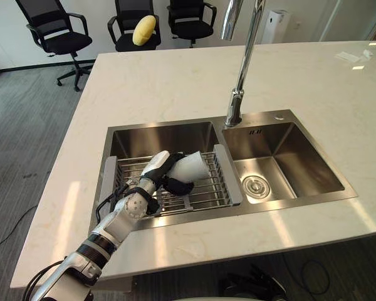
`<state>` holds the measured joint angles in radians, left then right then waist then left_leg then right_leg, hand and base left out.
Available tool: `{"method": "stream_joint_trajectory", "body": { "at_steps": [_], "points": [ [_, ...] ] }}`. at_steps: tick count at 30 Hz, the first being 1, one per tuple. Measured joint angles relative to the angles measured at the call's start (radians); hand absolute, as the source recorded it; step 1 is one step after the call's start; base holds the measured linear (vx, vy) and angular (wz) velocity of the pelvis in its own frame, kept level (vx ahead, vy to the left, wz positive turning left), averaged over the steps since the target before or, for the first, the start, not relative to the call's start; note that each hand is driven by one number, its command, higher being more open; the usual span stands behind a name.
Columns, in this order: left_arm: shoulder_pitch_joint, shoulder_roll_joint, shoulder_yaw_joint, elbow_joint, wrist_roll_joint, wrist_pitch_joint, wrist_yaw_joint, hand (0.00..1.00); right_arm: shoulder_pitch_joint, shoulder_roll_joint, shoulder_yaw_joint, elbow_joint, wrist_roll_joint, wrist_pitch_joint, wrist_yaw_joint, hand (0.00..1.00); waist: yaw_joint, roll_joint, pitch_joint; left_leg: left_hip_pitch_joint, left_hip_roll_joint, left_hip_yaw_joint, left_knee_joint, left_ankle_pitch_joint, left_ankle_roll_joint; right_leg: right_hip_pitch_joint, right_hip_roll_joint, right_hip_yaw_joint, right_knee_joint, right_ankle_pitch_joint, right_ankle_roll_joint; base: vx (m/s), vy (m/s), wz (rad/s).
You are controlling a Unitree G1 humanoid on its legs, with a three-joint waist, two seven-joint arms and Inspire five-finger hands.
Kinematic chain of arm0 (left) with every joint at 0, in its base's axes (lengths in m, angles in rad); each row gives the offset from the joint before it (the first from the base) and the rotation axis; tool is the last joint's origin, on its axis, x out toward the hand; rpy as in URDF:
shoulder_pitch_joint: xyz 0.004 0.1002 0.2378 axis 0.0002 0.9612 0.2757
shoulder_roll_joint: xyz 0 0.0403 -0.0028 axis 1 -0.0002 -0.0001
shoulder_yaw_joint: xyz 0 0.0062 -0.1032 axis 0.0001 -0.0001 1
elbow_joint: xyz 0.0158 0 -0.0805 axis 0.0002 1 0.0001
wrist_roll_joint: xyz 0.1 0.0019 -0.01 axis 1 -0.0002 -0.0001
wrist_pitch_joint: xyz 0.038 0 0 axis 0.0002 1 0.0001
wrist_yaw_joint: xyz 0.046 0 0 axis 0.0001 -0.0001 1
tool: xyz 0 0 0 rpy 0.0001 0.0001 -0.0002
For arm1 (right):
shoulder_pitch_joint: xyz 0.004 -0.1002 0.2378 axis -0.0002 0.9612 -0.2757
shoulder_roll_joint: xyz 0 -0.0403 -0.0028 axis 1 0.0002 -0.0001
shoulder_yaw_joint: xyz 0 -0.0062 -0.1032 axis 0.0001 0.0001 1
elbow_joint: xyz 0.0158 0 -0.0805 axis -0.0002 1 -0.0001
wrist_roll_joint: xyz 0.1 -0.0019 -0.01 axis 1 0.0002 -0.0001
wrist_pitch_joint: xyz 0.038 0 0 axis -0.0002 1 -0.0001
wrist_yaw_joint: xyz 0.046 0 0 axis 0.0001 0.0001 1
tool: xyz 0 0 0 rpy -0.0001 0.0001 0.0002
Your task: Walk over to the sink, pick up the cup, carry it to the dishwasher, place the cup inside the dishwasher, then close the dishwasher door
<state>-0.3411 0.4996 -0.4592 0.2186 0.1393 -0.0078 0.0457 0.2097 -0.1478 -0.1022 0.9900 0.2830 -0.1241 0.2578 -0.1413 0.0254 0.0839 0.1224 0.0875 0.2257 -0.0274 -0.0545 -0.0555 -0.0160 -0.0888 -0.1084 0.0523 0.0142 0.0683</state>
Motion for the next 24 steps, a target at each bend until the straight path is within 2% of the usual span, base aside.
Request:
{"method": "stream_joint_trajectory", "body": {
  "at_steps": [6, 13, 18, 20, 24],
  "points": [
    [0.026, 0.001, 0.126, -0.151, -0.098, -0.067, 0.036, 0.00, 0.011, 0.002, -0.010, 0.002, 0.000, -0.007, -0.006, 1.00, 0.024, 0.000, 0.000, -0.003, 0.000, -0.020, -0.002, 0.007, -0.001, 0.006, -0.002, -0.018, -0.001, 0.001, 0.001, -0.03, -0.014, 0.09],
    [0.122, -0.012, 0.222, -0.278, -0.231, -0.079, 0.039, 0.00, 0.013, 0.019, -0.058, 0.022, -0.006, -0.021, -0.004, 1.00, 0.048, 0.000, -0.004, -0.006, -0.003, -0.052, -0.003, 0.009, 0.000, 0.033, -0.009, -0.050, -0.018, 0.001, 0.001, 0.00, -0.006, 0.14],
    [0.244, -0.125, 0.259, -0.384, -0.309, -0.080, 0.038, 0.00, 0.029, 0.032, -0.107, 0.034, -0.049, -0.034, 0.002, 1.00, 0.102, -0.004, -0.014, -0.026, -0.007, -0.086, 0.001, 0.011, 0.004, 0.033, -0.018, -0.077, -0.010, -0.009, 0.006, -0.01, -0.002, 0.20],
    [0.315, -0.168, 0.262, -0.414, -0.318, -0.095, 0.039, 0.00, 0.033, 0.034, -0.109, 0.037, -0.052, -0.038, 0.004, 1.00, 0.113, -0.004, -0.018, -0.027, -0.010, -0.108, 0.004, 0.011, 0.004, 0.033, -0.024, -0.094, 0.017, -0.031, 0.008, 0.00, -0.013, 0.29],
    [0.387, -0.217, 0.265, -0.421, -0.359, -0.114, 0.034, 0.00, 0.045, 0.035, -0.108, 0.038, -0.075, -0.040, 0.004, 1.00, 0.130, -0.010, -0.040, -0.035, -0.010, -0.138, 0.006, 0.012, 0.002, 0.029, -0.030, -0.117, 0.052, -0.061, 0.008, 0.00, -0.016, 0.26]
  ]
}}
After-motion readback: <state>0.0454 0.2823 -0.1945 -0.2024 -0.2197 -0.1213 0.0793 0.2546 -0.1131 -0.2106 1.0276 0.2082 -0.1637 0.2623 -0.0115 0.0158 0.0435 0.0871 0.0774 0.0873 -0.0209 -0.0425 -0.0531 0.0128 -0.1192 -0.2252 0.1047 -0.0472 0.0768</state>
